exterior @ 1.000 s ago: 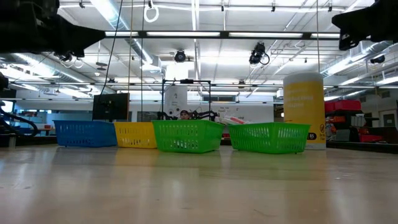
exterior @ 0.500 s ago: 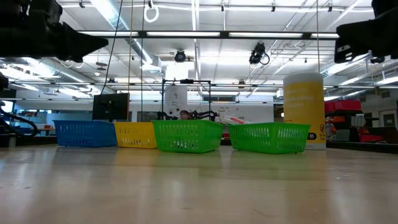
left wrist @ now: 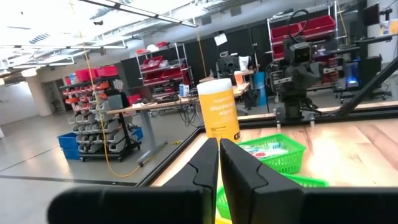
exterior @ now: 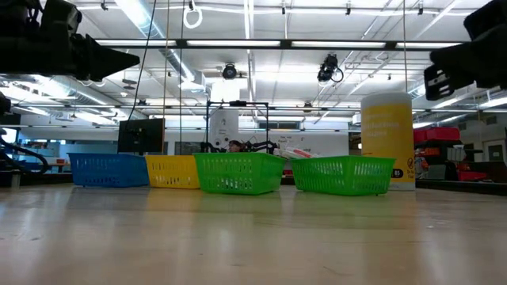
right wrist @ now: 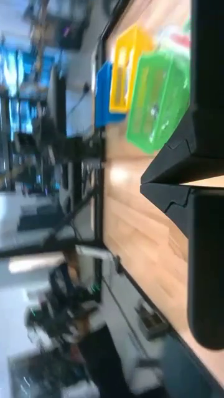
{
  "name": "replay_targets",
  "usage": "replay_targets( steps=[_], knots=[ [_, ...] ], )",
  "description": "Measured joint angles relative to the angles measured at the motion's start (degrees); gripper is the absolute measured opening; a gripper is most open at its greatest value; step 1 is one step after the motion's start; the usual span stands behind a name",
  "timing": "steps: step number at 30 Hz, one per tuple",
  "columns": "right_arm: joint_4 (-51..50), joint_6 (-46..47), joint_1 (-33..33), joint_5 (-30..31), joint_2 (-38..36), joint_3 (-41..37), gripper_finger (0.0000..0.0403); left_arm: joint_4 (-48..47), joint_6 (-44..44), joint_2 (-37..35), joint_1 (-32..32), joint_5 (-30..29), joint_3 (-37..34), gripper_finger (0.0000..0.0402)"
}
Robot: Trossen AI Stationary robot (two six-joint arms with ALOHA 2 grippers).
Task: Pick & Place Travel size toiletries
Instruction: Return to Home Position
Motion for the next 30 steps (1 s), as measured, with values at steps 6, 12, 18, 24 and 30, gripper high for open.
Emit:
replay_targets(
  steps=[6,12,18,24,30],
  knots=[
    [0.9,3.1,0.0,6.8,0.0,0.0,0.0015,0.0,-0.1,0.0,0.0,0.1,0.0,0.0022],
    [0.9,2.0,0.0,6.8,0.0,0.0,0.0015,0.0,-0.2,0.0,0.0,0.1,0.0,0.0022],
    [0.9,0.9,0.0,6.9,0.0,0.0,0.0015,0.0,-0.1,0.0,0.0,0.1,0.0,0.0022],
    [0.9,0.9,0.0,6.9,0.0,0.0,0.0015,0.0,-0.1,0.0,0.0,0.1,0.0,0.0022],
    [0.9,0.9,0.0,6.9,0.0,0.0,0.0015,0.0,-0.1,0.0,0.0,0.1,0.0,0.0024]
  ],
)
